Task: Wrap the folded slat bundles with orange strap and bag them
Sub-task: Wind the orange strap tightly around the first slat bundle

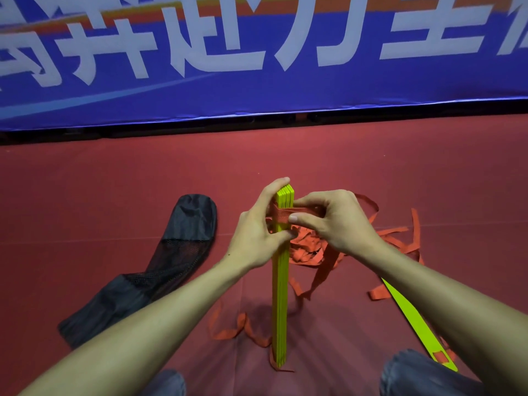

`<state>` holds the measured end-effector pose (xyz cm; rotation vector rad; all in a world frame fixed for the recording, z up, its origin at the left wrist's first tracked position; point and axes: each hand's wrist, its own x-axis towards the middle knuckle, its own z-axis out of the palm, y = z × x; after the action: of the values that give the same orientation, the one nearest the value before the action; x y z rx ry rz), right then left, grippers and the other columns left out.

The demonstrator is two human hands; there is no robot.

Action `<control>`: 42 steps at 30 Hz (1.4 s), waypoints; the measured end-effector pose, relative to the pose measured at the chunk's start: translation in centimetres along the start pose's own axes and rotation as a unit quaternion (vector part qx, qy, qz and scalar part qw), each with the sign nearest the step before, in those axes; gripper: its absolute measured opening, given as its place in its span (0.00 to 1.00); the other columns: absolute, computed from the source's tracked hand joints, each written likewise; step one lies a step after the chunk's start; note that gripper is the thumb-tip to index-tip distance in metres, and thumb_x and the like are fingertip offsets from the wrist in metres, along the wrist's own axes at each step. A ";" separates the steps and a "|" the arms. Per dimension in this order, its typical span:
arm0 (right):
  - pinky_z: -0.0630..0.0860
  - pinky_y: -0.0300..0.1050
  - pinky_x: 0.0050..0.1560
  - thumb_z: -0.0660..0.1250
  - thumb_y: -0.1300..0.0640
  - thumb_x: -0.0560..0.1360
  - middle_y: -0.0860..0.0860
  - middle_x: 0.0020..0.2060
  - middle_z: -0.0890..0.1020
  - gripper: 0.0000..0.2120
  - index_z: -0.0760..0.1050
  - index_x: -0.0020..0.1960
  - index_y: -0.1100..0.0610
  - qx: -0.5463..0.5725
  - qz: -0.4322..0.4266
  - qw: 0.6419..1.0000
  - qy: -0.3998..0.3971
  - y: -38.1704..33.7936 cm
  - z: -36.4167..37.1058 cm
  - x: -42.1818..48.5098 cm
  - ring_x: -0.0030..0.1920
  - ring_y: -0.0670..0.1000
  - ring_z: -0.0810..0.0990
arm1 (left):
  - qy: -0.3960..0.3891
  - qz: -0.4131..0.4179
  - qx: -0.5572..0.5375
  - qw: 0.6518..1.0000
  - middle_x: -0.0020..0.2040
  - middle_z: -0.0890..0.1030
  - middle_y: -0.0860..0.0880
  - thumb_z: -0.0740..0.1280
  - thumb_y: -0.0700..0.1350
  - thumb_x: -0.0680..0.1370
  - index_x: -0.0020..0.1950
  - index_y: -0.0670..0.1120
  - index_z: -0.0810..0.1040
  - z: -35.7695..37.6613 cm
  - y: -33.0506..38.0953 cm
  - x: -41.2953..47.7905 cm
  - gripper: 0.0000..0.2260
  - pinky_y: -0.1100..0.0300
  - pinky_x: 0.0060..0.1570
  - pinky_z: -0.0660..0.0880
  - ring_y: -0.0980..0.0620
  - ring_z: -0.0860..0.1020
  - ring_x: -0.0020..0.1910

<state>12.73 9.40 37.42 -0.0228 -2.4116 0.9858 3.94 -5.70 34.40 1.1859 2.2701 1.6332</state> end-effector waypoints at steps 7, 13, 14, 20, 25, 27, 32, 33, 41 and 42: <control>0.69 0.36 0.35 0.78 0.56 0.69 0.48 0.32 0.80 0.10 0.79 0.46 0.55 -0.032 -0.068 0.996 -0.050 0.1 -2.1 0.7 0.33 0.48 0.75 | -0.029 0.003 -0.076 0.997 0.53 0.81 0.51 0.76 0.30 0.69 0.67 0.71 0.69 -1.5 1.1 -0.2 0.42 0.50 0.51 0.83 0.48 0.85 0.48; 0.67 0.32 0.32 0.74 0.53 0.72 0.39 0.27 0.76 0.06 0.81 0.43 0.56 -0.050 -0.085 0.995 -0.034 0.3 -2.8 0.4 0.30 0.41 0.73 | -0.055 0.009 -0.129 0.990 0.63 0.78 0.40 0.76 0.29 0.70 0.67 0.70 0.69 -1.7 1.8 -0.6 0.41 0.51 0.51 0.82 0.42 0.84 0.51; 0.66 0.32 0.32 0.72 0.52 0.73 0.39 0.26 0.75 0.07 0.82 0.44 0.56 -0.051 -0.092 0.994 -0.036 0.3 -2.8 0.3 0.29 0.41 0.72 | -0.058 0.010 -0.133 0.989 0.62 0.78 0.39 0.76 0.29 0.70 0.68 0.69 0.69 -1.7 1.9 -0.6 0.41 0.52 0.51 0.82 0.42 0.84 0.51; 0.66 0.29 0.33 0.74 0.57 0.73 0.37 0.26 0.77 0.03 0.82 0.43 0.57 -0.029 -0.075 0.996 -0.033 0.1 -3.3 0.2 0.30 0.39 0.74 | -0.065 0.016 -0.148 0.987 0.65 0.76 0.39 0.75 0.27 0.70 0.68 0.65 0.69 -2.0 2.7 -0.8 0.40 0.54 0.49 0.82 0.47 0.84 0.49; 0.67 0.28 0.33 0.73 0.59 0.74 0.37 0.27 0.78 0.06 0.79 0.41 0.50 0.006 -0.071 0.997 -0.039 -0.1 -3.1 0.3 0.29 0.38 0.75 | -0.093 0.020 -0.152 0.984 0.52 0.82 0.48 0.74 0.26 0.70 0.71 0.62 0.66 -2.5 2.8 -0.8 0.42 0.57 0.48 0.81 0.49 0.85 0.46; 0.71 0.30 0.35 0.73 0.59 0.74 0.42 0.29 0.81 0.05 0.79 0.42 0.50 0.035 -0.058 0.997 -0.041 -0.4 -3.0 0.4 0.31 0.37 0.77 | -0.104 0.021 -0.153 0.982 0.50 0.84 0.51 0.74 0.26 0.69 0.72 0.62 0.64 -2.6 2.9 -0.8 0.43 0.58 0.48 0.80 0.49 0.85 0.47; 0.74 0.41 0.35 0.71 0.57 0.75 0.53 0.34 0.84 0.12 0.81 0.58 0.51 0.085 -0.056 0.992 -0.080 -0.8 -2.9 0.4 0.33 0.44 0.77 | -0.153 0.038 -0.146 0.977 0.62 0.79 0.56 0.73 0.26 0.71 0.73 0.65 0.64 -2.7 3.6 -1.0 0.44 0.60 0.52 0.78 0.53 0.81 0.54; 0.73 0.42 0.34 0.71 0.57 0.75 0.53 0.34 0.83 0.12 0.81 0.58 0.50 0.085 -0.061 0.991 -0.087 -0.9 -3.0 0.4 0.33 0.44 0.76 | -0.159 0.037 -0.146 0.976 0.61 0.79 0.58 0.73 0.26 0.71 0.73 0.65 0.64 -2.8 3.6 -1.0 0.44 0.60 0.52 0.78 0.55 0.80 0.53; 0.68 0.26 0.34 0.68 0.68 0.76 0.36 0.33 0.81 0.11 0.80 0.55 0.58 0.141 -0.045 0.987 -0.070 -1.5 -2.6 -0.1 0.27 0.38 0.73 | -0.187 0.026 -0.139 0.972 0.63 0.75 0.53 0.69 0.29 0.73 0.73 0.73 0.61 -2.6 3.7 -0.4 0.45 0.49 0.58 0.74 0.45 0.74 0.55; 0.69 0.26 0.35 0.68 0.69 0.75 0.36 0.36 0.82 0.11 0.80 0.55 0.58 0.142 -0.040 0.987 -0.062 -1.6 -2.5 -0.2 0.29 0.37 0.76 | -0.187 0.033 -0.113 0.975 0.64 0.76 0.57 0.69 0.30 0.73 0.73 0.74 0.60 -2.7 3.7 -0.3 0.45 0.52 0.61 0.75 0.48 0.74 0.57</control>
<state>14.33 9.83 39.85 0.2403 -2.3373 1.3170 4.77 -7.44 38.57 1.3838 1.7862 1.4868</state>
